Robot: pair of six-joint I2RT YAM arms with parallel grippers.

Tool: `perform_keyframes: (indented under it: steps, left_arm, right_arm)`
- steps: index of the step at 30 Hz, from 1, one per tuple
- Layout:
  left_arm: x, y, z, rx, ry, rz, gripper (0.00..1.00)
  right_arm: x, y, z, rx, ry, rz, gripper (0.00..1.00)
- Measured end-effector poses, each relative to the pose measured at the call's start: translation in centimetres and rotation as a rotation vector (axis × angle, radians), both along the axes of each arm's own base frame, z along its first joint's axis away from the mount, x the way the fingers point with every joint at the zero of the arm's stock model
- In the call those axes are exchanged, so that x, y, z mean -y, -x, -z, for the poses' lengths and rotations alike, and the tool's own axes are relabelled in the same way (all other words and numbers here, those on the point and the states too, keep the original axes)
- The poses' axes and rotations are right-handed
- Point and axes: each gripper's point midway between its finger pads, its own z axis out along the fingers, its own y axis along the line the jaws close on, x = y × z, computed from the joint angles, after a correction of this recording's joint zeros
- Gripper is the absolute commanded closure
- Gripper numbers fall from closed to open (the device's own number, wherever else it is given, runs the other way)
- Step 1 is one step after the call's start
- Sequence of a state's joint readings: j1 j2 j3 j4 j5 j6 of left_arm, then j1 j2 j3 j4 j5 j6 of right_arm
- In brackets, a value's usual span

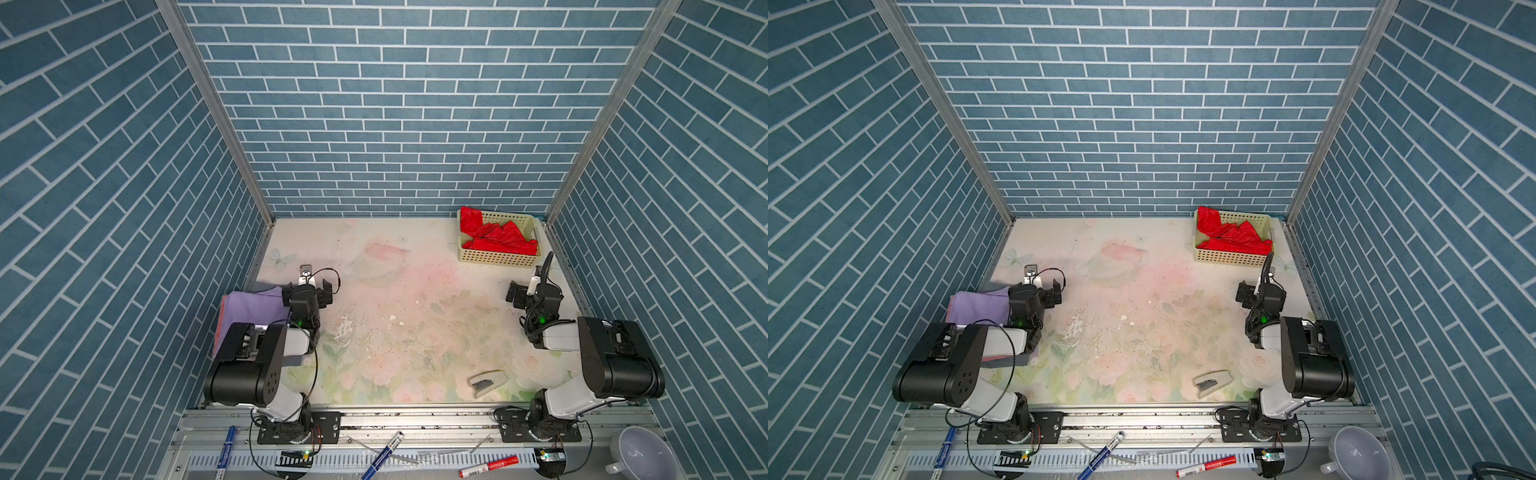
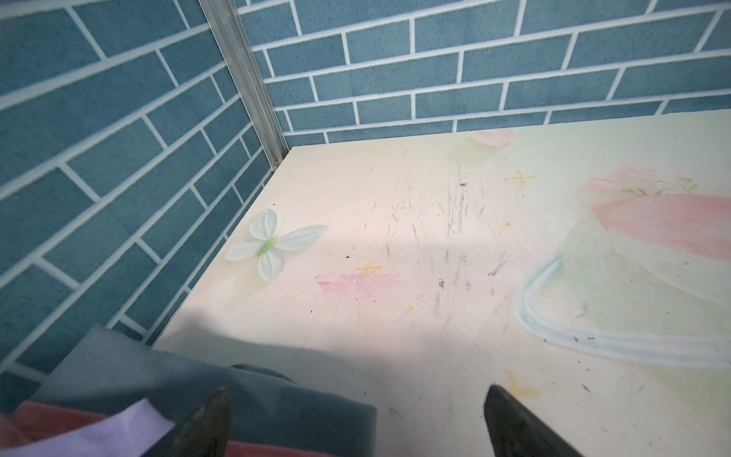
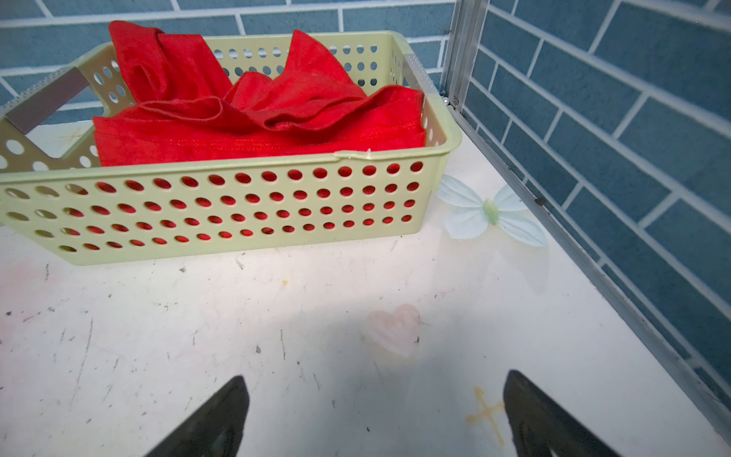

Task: Fold and stack t-shirts
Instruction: Pick up the T-shirt from the basket.

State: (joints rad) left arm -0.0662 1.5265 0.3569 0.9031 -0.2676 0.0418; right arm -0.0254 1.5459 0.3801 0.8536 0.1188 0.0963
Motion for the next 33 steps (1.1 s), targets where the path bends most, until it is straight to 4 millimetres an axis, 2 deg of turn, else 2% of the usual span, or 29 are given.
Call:
perform_keyframes:
  steps: [27,28,30,31,33]
  left_arm:
    - [0.2,0.3,-0.3,-0.024,-0.003,0.017,0.00]
    - [0.4,0.3,-0.9,-0.032,-0.006,0.026,0.01]
    - [0.9,-0.2,-4.1,-0.001,0.000,0.050,0.00]
    - [1.3,-0.6,-6.2,0.030,0.008,0.060,0.00]
    - [2.3,-1.5,-11.9,0.121,0.043,0.081,0.00]
  right_arm:
    - [0.2,0.2,-0.4,-0.001,0.004,0.010,0.01]
    - [0.2,0.4,-0.7,-0.006,0.005,0.013,0.01]
    - [0.2,0.7,-2.1,-0.013,0.004,0.011,0.01]
    - [0.1,0.6,-3.3,-0.006,-0.002,0.008,0.01]
    - [-0.2,-0.3,-6.7,0.021,-0.041,0.004,0.01]
